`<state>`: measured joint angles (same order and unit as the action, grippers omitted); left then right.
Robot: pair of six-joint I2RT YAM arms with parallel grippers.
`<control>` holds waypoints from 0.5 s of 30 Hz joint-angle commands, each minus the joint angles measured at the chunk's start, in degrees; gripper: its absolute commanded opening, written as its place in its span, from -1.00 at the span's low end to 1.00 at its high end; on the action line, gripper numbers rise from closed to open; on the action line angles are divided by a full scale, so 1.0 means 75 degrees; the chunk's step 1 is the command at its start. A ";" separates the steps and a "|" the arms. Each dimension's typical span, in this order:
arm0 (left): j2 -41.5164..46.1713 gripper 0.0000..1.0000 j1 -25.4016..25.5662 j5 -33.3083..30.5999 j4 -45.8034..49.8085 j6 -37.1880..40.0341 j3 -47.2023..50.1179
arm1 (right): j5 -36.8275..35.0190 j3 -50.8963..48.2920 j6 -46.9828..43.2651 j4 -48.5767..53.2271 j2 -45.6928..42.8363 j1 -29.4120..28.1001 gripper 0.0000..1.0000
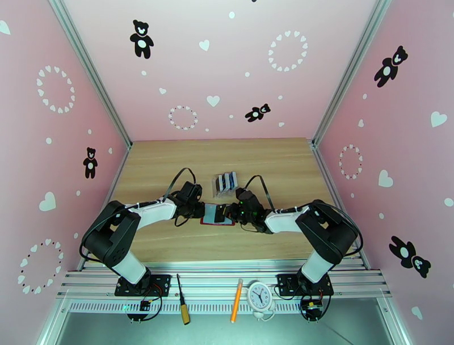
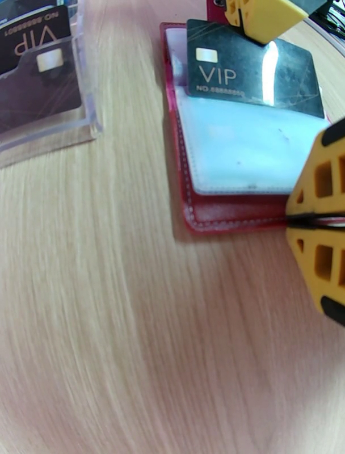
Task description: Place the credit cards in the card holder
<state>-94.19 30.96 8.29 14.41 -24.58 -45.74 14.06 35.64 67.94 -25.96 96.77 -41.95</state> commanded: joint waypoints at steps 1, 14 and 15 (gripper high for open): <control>-0.0235 -0.71 0.0050 0.0055 0.0187 0.0078 -0.0076 | -0.0416 -0.0198 0.0210 0.0069 0.0148 -0.0087 -1.00; -0.0263 -0.72 0.0047 0.0109 0.0178 0.0051 -0.0071 | -0.0801 -0.0335 0.0519 -0.0056 0.0224 -0.0207 -1.00; -0.0273 -0.72 0.0055 0.0105 0.0176 0.0054 -0.0075 | -0.0777 -0.0311 0.0526 -0.0077 0.0256 -0.0229 -1.00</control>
<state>-94.41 30.96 8.34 14.46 -24.60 -46.00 10.15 33.85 71.55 -28.47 96.79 -43.24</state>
